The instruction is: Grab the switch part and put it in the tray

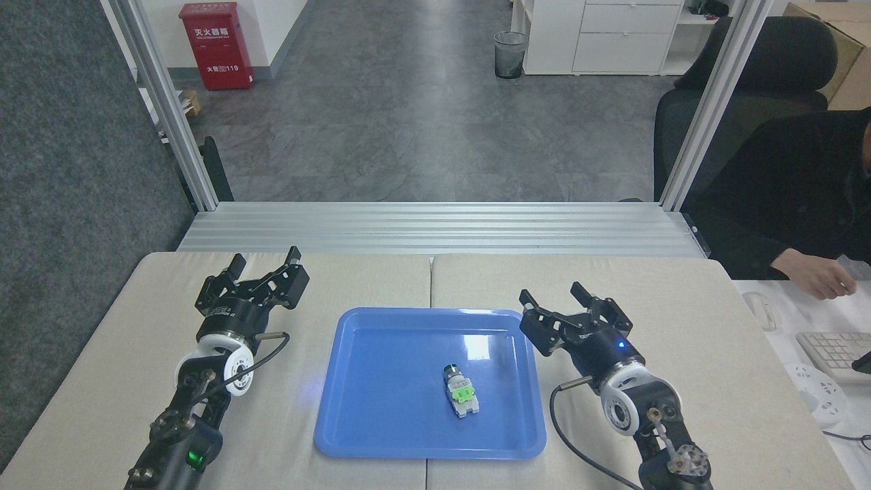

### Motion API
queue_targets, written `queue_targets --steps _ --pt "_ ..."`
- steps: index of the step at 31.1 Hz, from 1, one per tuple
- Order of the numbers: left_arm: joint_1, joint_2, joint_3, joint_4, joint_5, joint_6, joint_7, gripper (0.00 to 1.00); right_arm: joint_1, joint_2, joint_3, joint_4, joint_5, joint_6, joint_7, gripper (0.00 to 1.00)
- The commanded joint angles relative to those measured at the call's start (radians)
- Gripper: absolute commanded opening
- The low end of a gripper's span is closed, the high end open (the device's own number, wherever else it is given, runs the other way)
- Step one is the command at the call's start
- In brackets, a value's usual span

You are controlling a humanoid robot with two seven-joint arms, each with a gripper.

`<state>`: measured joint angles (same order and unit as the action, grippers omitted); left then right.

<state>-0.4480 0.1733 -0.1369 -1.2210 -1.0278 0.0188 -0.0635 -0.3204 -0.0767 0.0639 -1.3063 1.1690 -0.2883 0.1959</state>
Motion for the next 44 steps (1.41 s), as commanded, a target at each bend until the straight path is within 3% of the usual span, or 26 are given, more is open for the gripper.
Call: queue_targets --steps 1,11,20,34,44 --pt "0.000 0.000 0.000 0.000 0.000 0.000 0.001 1.00 0.063 -0.166 -0.338 -0.056 -0.035 -0.034 -0.003 1.00" --pt "0.000 0.000 0.000 0.000 0.000 0.000 0.001 1.00 0.100 -0.176 -0.431 -0.057 -0.038 -0.046 -0.004 1.00" --pt "0.000 0.000 0.000 0.000 0.000 0.000 0.001 1.00 0.096 -0.206 -0.431 -0.059 -0.043 -0.045 0.000 1.00" --pt "0.000 0.000 0.000 0.000 0.000 0.000 0.001 1.00 0.092 -0.199 -0.409 -0.059 -0.043 -0.046 -0.004 1.00" --pt "0.000 0.000 0.000 0.000 0.000 0.000 0.001 1.00 0.021 -0.232 -0.352 -0.057 -0.012 -0.034 -0.048 1.00"
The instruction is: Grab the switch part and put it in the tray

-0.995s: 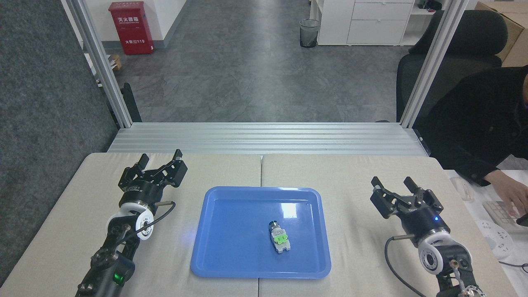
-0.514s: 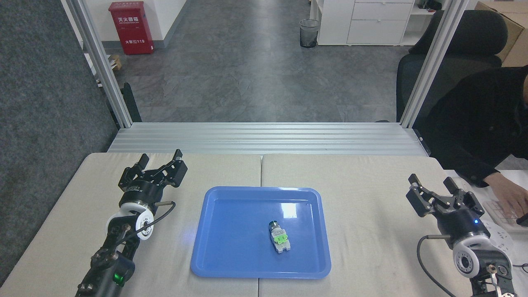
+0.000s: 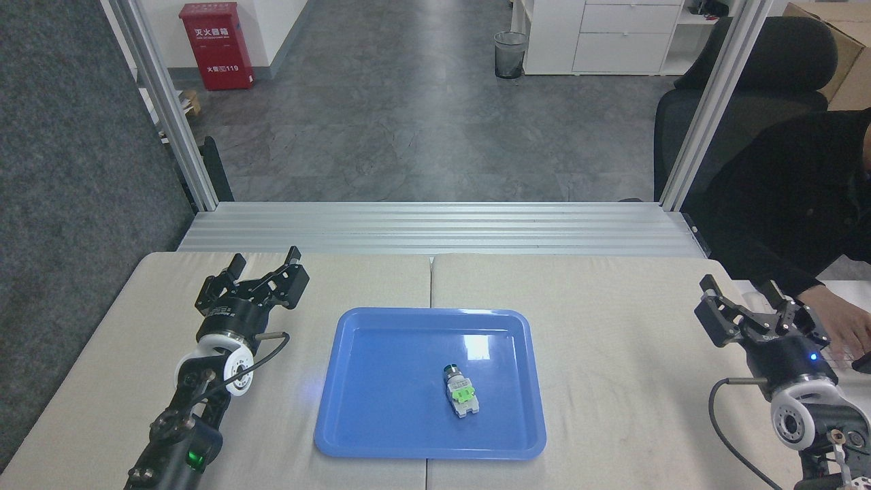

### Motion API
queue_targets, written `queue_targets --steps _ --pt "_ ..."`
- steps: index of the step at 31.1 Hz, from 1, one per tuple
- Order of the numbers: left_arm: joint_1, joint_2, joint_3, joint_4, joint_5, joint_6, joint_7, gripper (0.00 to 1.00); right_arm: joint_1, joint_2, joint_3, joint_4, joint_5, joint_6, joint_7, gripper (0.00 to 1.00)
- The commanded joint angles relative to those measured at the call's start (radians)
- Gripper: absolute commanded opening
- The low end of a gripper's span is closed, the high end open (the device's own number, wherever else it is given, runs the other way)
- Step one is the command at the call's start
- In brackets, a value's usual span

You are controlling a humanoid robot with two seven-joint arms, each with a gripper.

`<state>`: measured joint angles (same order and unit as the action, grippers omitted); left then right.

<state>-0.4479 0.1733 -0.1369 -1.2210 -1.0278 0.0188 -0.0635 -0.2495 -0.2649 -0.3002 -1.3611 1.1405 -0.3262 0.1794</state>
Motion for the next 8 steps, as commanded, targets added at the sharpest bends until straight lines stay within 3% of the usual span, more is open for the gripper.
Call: queue_targets --steps 1,8 --pt "0.000 0.000 0.000 0.000 0.000 0.000 0.001 1.00 -0.053 -0.042 0.010 -0.003 0.016 0.004 -0.046 1.00" --pt "0.000 0.000 0.000 0.000 0.000 0.000 0.001 1.00 -0.053 -0.017 0.009 -0.003 0.002 0.035 -0.060 1.00"
